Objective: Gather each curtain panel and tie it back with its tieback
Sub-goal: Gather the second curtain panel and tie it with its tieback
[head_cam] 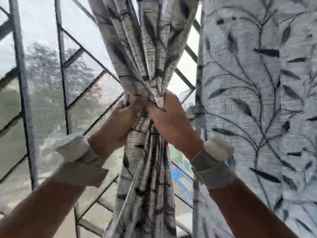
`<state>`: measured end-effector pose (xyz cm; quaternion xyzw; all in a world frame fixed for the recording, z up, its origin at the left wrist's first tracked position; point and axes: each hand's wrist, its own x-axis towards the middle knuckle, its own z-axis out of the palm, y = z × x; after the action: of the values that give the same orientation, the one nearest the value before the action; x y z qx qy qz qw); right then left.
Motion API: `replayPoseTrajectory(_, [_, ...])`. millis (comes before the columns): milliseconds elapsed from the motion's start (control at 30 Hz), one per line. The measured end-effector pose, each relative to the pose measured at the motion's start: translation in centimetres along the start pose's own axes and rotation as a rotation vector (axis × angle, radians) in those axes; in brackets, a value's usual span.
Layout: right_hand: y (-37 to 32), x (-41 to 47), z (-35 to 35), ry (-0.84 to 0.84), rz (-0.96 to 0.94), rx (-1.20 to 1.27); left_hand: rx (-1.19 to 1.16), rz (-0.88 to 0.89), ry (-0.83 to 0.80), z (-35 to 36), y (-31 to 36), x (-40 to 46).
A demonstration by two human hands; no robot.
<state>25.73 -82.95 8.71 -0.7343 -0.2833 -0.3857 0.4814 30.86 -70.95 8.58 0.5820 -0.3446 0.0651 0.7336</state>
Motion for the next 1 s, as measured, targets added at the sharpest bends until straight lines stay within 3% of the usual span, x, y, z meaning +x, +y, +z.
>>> replayPoseTrajectory(167, [6.8, -0.4, -12.7, 0.137, 0.086, -0.094, -0.032, -0.01, -0.027, 14.2, -4.4, 4.1])
replayPoseTrajectory(367, [10.4, -0.4, -21.2, 0.207, 0.208, -0.3, -0.003, -0.013, 0.063, 21.8, -8.0, 8.4])
replayPoseTrajectory(600, [10.9, 0.3, -21.9, 0.213, 0.164, -0.259, 0.137, -0.139, 0.016, 23.0, -8.8, 9.8])
replayPoseTrajectory(700, [9.6, -0.6, -21.1, 0.163, 0.164, -0.231, 0.069, -0.096, 0.092, 21.8, -8.9, 8.8])
replayPoseTrajectory(800, [9.3, -1.2, -18.7, 0.138, 0.131, -0.239, 0.033, -0.071, 0.043, 19.4, -8.5, 7.1])
replayPoseTrajectory(1000, [8.0, -1.5, -15.1, 0.173, 0.146, -0.249, 0.14, 0.145, 0.174, 15.6, -6.0, 3.7])
